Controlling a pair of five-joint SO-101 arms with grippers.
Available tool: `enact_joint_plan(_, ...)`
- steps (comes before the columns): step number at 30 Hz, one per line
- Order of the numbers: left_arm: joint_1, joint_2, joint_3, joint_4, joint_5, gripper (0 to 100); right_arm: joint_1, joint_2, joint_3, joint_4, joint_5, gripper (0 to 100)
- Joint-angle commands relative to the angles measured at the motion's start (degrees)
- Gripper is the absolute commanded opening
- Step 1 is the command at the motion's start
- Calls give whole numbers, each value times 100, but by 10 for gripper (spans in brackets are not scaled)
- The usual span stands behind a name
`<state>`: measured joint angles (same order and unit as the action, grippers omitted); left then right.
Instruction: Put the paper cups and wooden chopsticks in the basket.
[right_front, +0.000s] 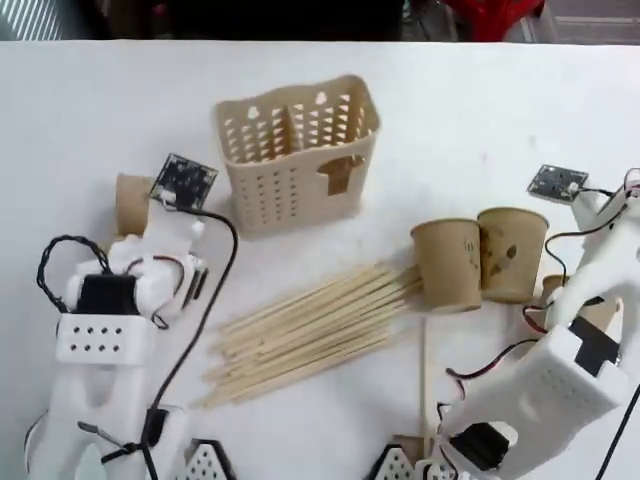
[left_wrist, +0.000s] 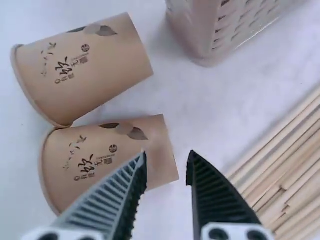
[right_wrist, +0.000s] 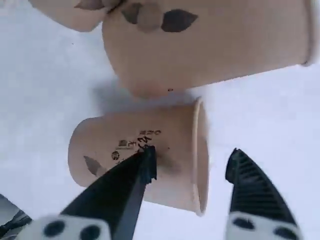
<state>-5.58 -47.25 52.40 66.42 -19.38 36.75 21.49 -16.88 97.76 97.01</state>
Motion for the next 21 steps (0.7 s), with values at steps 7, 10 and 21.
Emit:
enact_joint_plan(7,-66,-154,-18,-105,0,147,145,-92,-70,31,97,22)
enact_joint_plan(10,-66,-163,-18,-105,0,147,233,-154,-457,57,79,18)
enact_joint_plan(21,-66,-171,-18,-141,0,147,295,-1156,-1196,40,-1776,18)
